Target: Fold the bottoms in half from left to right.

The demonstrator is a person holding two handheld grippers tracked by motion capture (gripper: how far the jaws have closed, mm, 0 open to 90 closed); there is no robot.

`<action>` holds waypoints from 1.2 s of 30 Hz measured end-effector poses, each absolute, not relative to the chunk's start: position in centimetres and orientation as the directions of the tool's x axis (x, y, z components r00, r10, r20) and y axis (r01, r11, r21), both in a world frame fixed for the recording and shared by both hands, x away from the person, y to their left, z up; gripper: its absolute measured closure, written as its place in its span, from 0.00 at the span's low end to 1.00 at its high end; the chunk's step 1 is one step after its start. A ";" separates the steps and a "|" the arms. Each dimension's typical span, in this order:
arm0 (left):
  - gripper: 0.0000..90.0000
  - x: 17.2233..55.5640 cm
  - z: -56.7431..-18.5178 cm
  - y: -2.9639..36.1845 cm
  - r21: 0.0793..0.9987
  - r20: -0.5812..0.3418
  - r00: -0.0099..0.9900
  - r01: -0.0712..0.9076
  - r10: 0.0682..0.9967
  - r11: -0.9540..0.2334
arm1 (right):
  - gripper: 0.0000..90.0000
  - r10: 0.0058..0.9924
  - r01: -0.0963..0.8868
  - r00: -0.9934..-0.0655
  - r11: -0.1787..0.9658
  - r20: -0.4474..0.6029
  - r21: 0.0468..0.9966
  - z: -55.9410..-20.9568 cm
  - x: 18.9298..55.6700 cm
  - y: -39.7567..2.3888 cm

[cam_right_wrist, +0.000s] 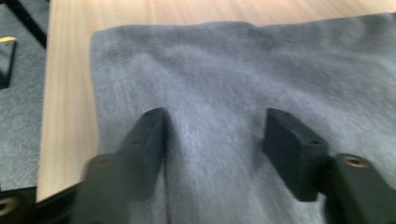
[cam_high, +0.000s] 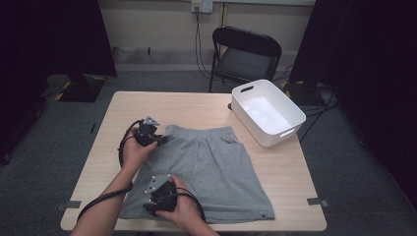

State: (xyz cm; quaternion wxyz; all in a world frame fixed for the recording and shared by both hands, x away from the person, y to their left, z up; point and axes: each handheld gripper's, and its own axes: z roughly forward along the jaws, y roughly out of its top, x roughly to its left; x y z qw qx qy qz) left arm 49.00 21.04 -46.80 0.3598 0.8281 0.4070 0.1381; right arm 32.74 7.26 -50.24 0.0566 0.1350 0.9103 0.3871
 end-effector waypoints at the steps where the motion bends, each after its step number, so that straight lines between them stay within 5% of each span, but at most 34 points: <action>1: 0.92 49.0 -46.8 21.0 0.708 -0.063 0.629 0.576 0.775 -0.409 | 0.48 0.297 0.208 -0.955 0.665 0.002 0.717 -50.2 32.7 7.3; 24: 0.93 48.6 -46.0 20.5 0.707 -0.047 0.633 0.568 0.773 -0.422 | 0.94 0.339 0.246 -0.941 0.668 0.007 0.702 -49.8 32.8 6.8; 36: 0.93 48.7 -44.8 20.2 0.711 -0.040 0.638 0.558 0.769 -0.427 | 0.98 0.366 0.303 -0.928 0.630 0.071 0.715 -49.8 33.1 6.4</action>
